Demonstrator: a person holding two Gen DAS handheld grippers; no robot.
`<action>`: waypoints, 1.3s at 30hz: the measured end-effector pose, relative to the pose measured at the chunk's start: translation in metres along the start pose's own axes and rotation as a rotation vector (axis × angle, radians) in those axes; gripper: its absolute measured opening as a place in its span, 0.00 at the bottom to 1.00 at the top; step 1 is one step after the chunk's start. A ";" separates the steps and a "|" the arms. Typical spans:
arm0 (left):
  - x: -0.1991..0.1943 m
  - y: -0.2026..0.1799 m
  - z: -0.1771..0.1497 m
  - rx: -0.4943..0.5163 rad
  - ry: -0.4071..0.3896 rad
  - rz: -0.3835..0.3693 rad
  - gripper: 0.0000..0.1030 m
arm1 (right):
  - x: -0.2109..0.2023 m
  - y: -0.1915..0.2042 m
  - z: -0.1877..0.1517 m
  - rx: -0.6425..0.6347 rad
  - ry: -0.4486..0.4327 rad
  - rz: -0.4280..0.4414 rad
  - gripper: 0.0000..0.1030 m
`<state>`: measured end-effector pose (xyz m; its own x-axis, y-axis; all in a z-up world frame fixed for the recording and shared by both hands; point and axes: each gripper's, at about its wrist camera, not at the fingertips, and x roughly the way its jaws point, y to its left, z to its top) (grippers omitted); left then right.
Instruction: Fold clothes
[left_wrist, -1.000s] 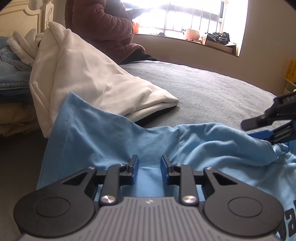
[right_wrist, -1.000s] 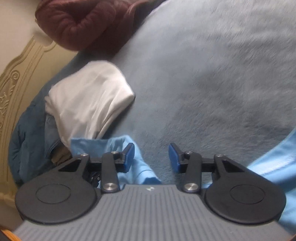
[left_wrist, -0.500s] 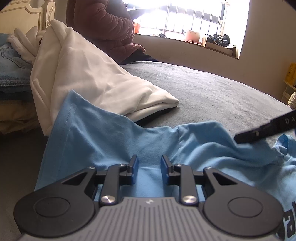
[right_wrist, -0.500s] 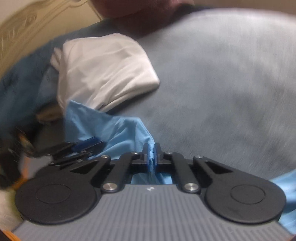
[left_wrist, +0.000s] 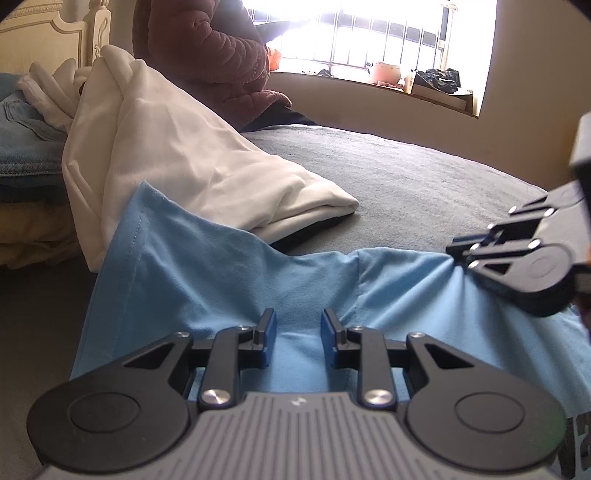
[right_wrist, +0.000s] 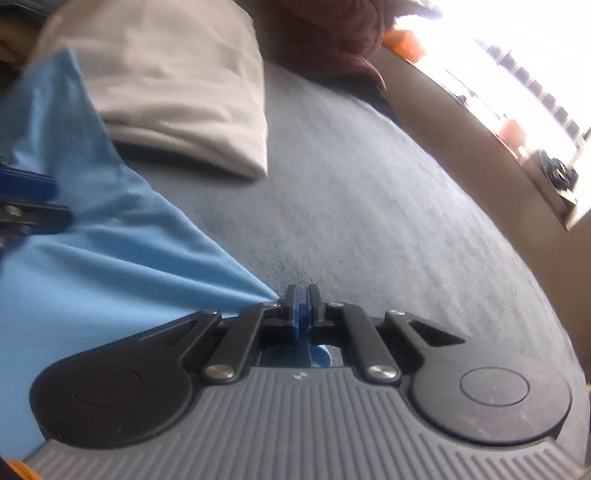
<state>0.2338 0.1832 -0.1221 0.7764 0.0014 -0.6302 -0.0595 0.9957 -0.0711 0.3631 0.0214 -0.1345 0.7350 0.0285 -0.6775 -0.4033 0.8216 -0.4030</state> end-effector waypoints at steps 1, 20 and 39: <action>0.000 0.000 0.000 0.001 0.000 0.000 0.27 | 0.003 -0.003 0.000 0.026 0.002 -0.006 0.04; -0.002 0.001 -0.001 -0.019 -0.005 0.000 0.28 | -0.015 -0.078 0.010 0.672 0.105 0.490 0.08; -0.025 0.004 0.013 -0.035 0.007 -0.022 0.37 | -0.017 -0.155 -0.020 0.850 0.063 0.295 0.25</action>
<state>0.2223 0.1883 -0.0971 0.7733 -0.0208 -0.6337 -0.0650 0.9916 -0.1118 0.4023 -0.1178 -0.0732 0.6243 0.2940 -0.7237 -0.0131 0.9303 0.3666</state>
